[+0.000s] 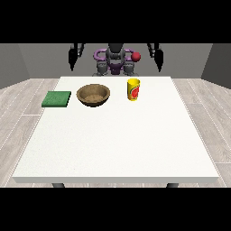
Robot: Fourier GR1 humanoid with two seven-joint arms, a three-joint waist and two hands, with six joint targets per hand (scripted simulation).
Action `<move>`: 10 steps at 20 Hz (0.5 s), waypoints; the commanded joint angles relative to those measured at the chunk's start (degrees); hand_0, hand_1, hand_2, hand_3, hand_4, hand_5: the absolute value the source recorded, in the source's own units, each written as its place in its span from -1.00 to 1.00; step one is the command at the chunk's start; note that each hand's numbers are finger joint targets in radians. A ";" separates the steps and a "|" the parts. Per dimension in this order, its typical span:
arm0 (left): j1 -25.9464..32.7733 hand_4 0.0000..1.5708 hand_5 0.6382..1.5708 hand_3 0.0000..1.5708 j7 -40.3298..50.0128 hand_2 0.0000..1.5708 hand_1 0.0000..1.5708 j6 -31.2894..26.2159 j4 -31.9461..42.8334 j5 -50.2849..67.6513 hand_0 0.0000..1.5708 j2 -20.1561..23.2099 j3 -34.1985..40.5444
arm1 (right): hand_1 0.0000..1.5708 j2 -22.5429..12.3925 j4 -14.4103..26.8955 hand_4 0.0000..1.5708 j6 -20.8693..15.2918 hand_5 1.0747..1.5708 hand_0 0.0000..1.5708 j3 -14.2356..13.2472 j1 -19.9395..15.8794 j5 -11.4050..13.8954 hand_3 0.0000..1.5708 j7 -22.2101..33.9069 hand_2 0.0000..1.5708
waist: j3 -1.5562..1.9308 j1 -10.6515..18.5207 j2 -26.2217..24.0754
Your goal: Pick the cup and pour the ball into the bowl, then pick the bowl and place it on the pad
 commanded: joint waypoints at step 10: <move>-8.04 -1.00 0.97 -1.00 12.69 -1.00 -1.00 1.27 -9.08 8.19 -1.00 0.36 5.83 | -1.00 -8.57 -7.41 -1.00 10.80 0.99 -1.00 -7.25 0.05 -12.90 -1.00 9.90 -1.00 | 1.82 -4.00 -10.12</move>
